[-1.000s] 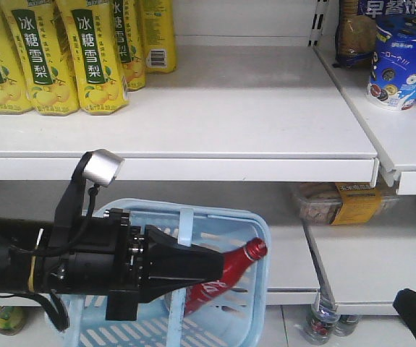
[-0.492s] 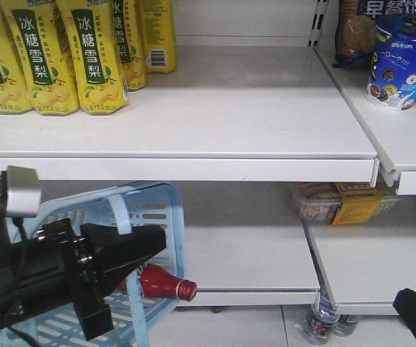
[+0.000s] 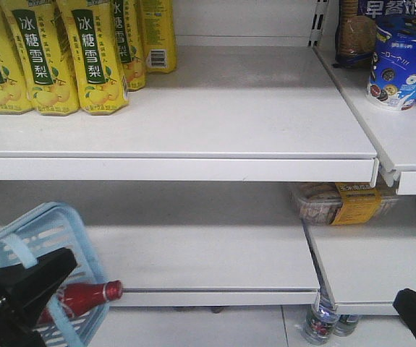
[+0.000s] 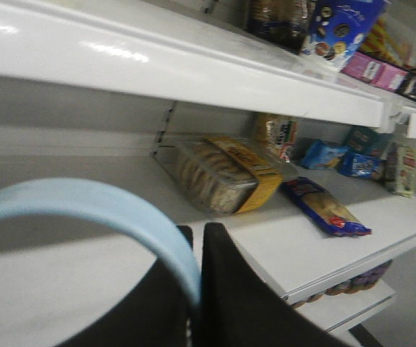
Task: Place coke in basket with both arms
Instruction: 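Swing the held basket with the left gripper away from the shelf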
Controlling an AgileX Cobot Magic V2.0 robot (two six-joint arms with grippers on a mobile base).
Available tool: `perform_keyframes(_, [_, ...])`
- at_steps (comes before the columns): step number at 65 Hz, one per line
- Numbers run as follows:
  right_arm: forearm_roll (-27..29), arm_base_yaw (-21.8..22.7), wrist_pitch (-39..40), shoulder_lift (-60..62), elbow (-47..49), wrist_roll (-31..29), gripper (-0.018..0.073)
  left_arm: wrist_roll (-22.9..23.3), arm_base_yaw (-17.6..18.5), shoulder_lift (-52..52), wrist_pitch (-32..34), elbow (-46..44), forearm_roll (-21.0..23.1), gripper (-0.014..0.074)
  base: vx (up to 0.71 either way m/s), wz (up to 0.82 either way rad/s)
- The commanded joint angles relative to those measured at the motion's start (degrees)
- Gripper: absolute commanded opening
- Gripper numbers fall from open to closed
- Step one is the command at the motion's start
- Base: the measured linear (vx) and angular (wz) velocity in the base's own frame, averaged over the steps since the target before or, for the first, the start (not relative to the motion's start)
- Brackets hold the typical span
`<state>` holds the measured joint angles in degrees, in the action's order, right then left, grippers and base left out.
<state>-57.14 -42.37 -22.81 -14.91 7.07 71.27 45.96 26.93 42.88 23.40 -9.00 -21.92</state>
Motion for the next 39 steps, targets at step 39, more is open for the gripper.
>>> perform_keyframes(39, [-1.9,0.1,1.9,-0.3,1.5,-0.3,-0.0006,-21.9,0.0,-20.5,-12.2,9.6,5.3,-0.0006,0.0,0.0])
